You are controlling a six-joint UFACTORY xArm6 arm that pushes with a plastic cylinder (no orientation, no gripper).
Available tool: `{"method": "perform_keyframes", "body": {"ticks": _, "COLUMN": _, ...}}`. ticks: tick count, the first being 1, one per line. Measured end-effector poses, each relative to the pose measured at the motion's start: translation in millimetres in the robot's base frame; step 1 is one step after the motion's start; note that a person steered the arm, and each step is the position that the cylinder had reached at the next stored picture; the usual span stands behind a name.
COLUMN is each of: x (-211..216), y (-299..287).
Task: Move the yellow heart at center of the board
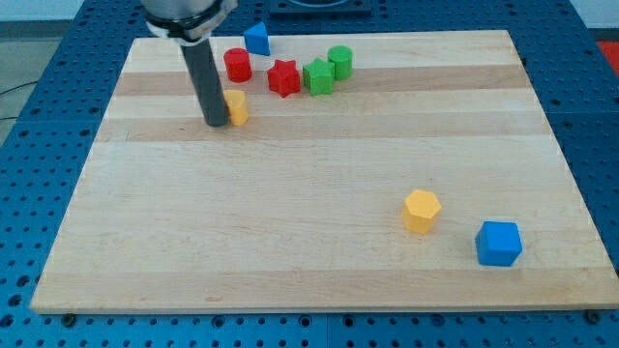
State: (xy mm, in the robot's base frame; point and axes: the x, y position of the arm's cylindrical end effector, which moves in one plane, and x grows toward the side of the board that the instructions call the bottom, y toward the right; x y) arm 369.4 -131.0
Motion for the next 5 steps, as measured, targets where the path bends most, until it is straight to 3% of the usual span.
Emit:
{"method": "perform_keyframes", "body": {"ticks": 1, "x": -7, "y": 1}}
{"method": "perform_keyframes", "body": {"ticks": 2, "x": 19, "y": -67}}
{"method": "perform_keyframes", "body": {"ticks": 3, "x": 14, "y": -155}}
{"method": "perform_keyframes", "body": {"ticks": 5, "x": -19, "y": -174}}
